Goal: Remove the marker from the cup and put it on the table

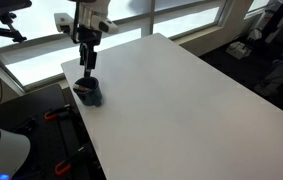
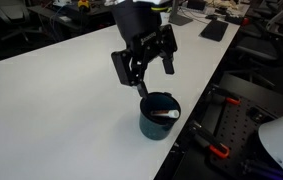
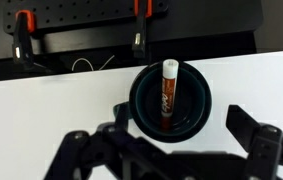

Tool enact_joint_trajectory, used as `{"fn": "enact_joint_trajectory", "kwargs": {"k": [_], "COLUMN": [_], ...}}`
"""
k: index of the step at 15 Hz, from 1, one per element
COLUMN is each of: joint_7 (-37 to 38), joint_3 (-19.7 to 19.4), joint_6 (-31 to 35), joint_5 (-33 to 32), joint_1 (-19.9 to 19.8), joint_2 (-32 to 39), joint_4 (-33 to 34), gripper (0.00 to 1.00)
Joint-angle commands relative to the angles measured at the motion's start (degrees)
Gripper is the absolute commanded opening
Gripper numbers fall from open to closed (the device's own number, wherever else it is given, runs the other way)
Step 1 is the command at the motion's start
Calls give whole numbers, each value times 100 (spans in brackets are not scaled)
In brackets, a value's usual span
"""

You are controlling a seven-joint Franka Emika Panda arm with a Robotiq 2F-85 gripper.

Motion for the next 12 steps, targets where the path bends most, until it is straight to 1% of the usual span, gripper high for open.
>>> {"fn": "enact_joint_trajectory", "kwargs": {"k": [1,5,6,7,8,9,12], "joint_7": [-373,-947,-1293,-1244,-811,-1022,-980], "joint_3": [-96,-99,-99,-105,-123,-126,-131], "joint_6": [237,250,190,160,74,208,205], "joint_5": [43,236,413,359,100,235,174], "joint_1": [158,170,142,159,214,186,197], "joint_2": [198,376,433,432,330,376,381], "joint_4": [84,141,182,173,130,84,84], "gripper": [100,100,100,100,100,100,100]}}
